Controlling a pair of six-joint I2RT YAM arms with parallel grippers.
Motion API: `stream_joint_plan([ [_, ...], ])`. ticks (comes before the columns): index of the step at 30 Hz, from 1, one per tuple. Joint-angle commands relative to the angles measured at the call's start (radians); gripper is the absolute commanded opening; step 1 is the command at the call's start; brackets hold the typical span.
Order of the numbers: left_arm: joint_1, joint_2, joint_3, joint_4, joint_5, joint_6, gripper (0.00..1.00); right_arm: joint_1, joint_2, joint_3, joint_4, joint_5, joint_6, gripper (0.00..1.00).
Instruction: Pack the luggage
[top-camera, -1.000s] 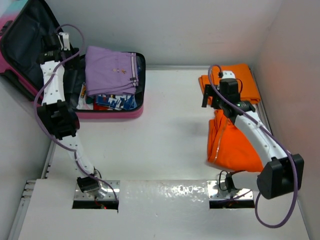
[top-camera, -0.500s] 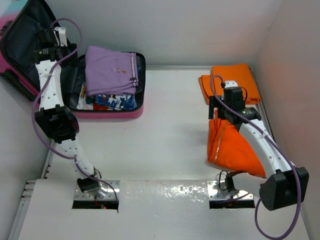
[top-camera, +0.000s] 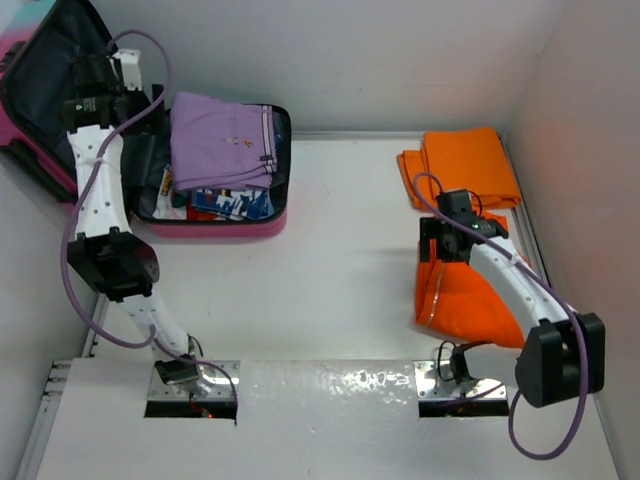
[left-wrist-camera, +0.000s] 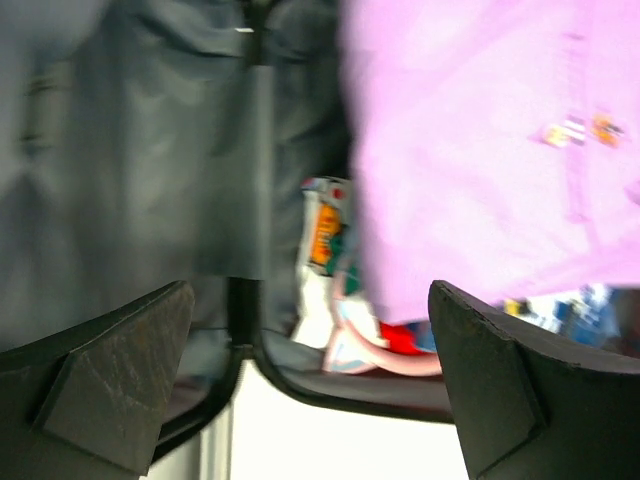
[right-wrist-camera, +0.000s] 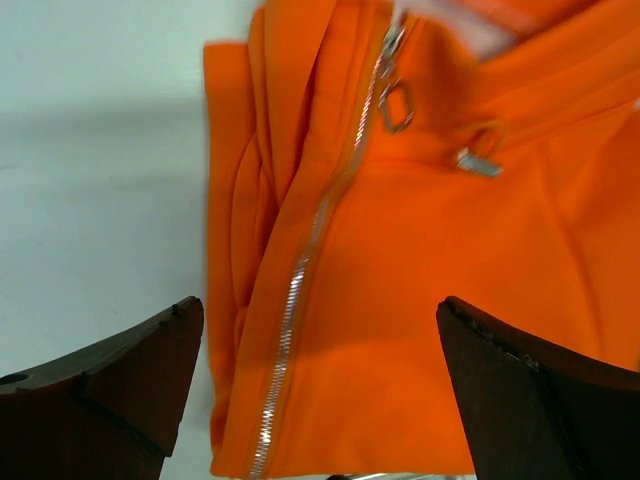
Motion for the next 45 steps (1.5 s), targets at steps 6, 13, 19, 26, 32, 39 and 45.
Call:
stream_joint_plan([
  [6, -0.107, -0.03, -0.056, 0.005, 0.077, -0.003, 1.0, 0.002, 0.119, -0.122, 0.131, -0.06, 0.143, 0.96],
  [13, -0.116, 0.007, -0.132, 0.026, 0.082, -0.004, 1.0, 0.026, 0.175, -0.227, 0.241, -0.107, 0.205, 0.79],
  [19, -0.119, 0.001, -0.181, 0.046, 0.054, 0.011, 1.0, 0.146, 0.216, -0.252, 0.341, -0.159, 0.286, 0.71],
  [26, -0.212, -0.065, -0.255, 0.058, 0.096, 0.031, 1.0, 0.278, 0.331, -0.24, 0.545, -0.317, 0.427, 0.65],
  [32, -0.303, -0.096, -0.295, 0.054, 0.142, 0.027, 1.0, 0.442, 0.446, -0.058, 0.588, -0.342, 0.469, 0.66],
  [39, -0.443, -0.108, -0.312, 0.032, 0.177, 0.037, 1.0, 0.46, 0.437, 0.171, 0.456, -0.39, 0.381, 0.78],
  [45, -0.584, -0.09, -0.332, 0.006, 0.292, 0.03, 1.0, 0.333, 0.218, 0.184, 0.191, -0.324, 0.381, 0.94],
])
